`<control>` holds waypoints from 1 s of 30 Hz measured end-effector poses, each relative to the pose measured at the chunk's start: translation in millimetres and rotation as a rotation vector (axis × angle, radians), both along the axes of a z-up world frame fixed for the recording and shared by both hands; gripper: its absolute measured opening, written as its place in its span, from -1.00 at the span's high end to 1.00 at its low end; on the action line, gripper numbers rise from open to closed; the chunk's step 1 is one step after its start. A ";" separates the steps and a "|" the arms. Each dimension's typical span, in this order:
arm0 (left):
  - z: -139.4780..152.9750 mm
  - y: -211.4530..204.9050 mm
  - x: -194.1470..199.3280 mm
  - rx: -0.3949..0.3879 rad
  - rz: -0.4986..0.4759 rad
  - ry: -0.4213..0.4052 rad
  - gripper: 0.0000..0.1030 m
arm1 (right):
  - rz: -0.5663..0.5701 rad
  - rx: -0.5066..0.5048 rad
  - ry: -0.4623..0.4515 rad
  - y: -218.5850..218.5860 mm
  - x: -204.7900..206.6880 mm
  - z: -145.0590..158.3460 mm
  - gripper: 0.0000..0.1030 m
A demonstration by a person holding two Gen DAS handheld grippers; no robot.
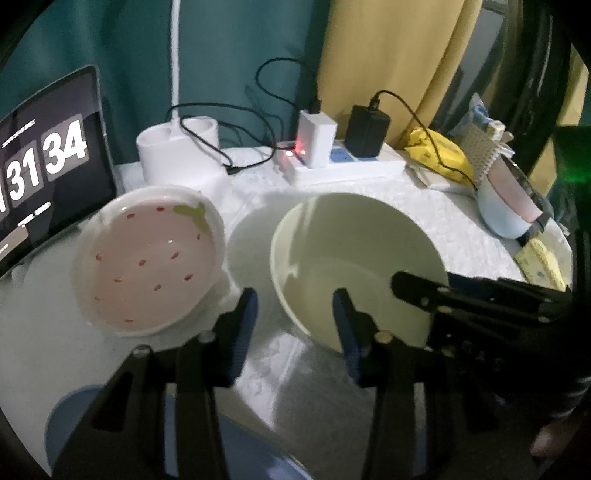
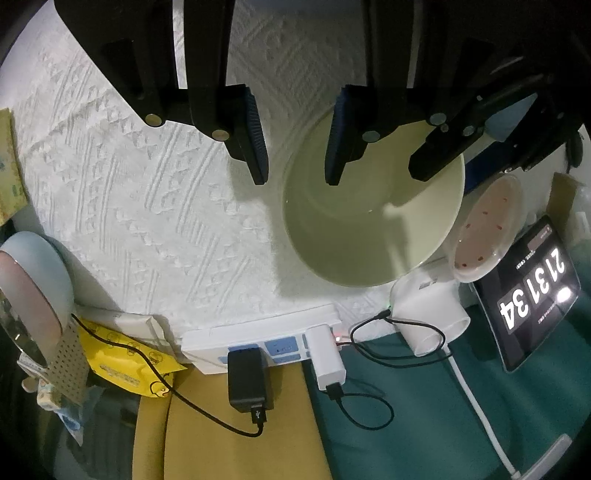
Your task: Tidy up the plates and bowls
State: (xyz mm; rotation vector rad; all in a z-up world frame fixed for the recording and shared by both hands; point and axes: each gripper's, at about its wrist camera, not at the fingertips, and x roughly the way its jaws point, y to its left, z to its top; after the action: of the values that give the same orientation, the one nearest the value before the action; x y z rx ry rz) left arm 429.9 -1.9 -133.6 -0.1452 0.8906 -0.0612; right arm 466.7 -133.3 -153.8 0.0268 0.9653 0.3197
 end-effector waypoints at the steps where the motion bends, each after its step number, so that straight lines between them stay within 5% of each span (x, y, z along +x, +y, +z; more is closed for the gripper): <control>1: 0.1 -1.6 -0.2 -0.002 -0.009 0.000 0.34 | 0.010 0.000 -0.001 1.7 -0.2 -0.1 0.47; 13: 5.8 -2.2 -6.4 0.006 -0.004 -0.014 0.37 | 0.009 -0.024 -0.032 4.4 -7.2 2.9 0.49; 30: 38.3 -1.3 -32.0 0.007 0.004 -0.136 0.37 | 0.011 -0.001 -0.122 2.6 -31.3 36.1 0.49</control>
State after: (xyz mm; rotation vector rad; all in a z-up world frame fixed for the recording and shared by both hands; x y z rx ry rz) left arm 397.9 -3.2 -95.3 -0.1341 0.7553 -0.0638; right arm 435.4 -130.7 -117.7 0.0011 0.8447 0.3274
